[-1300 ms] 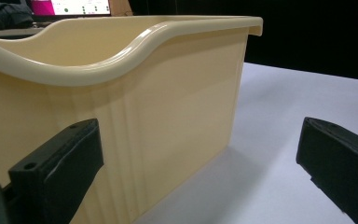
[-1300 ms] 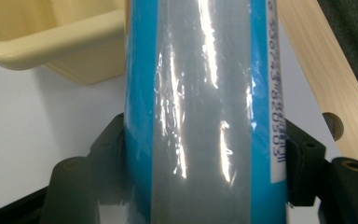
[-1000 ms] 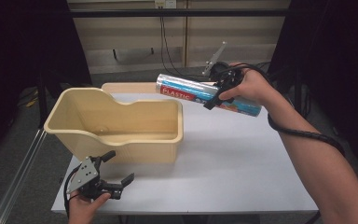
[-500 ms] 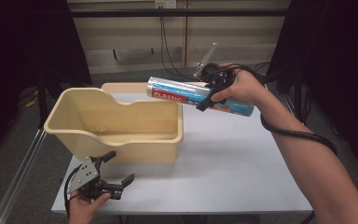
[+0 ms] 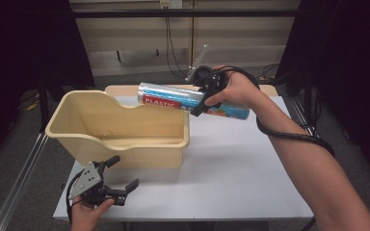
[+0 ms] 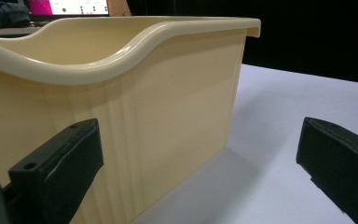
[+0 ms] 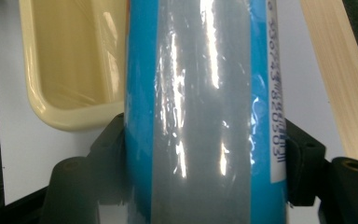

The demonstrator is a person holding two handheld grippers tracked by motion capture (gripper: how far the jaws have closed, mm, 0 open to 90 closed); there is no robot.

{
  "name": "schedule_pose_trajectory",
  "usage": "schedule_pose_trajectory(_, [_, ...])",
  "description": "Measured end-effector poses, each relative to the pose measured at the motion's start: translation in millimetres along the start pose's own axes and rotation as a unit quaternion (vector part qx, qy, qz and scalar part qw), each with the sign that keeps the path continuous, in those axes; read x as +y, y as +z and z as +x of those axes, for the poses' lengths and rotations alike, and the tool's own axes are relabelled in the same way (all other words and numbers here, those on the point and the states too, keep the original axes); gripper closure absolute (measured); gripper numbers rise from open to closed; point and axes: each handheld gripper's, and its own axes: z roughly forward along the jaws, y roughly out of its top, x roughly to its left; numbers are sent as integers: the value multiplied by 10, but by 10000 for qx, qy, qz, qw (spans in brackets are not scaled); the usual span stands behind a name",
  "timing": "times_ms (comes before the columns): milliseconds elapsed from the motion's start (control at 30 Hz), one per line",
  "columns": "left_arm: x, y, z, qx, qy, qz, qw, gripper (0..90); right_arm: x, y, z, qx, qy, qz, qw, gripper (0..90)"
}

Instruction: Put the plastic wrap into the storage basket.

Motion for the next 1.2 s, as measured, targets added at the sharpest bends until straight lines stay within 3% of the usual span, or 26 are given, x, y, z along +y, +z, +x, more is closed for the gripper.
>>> schedule_pose_trajectory(400, [2, -8, 7, -12, 4, -16, 10000, 2, 220, 192, 84, 106, -156, 110, 9998, 320])
schedule_pose_trajectory(1200, [11, -23, 15, -2, 7, -58, 10000, 2, 357, 455, 167, 157, -343, 316, 9988, 319])
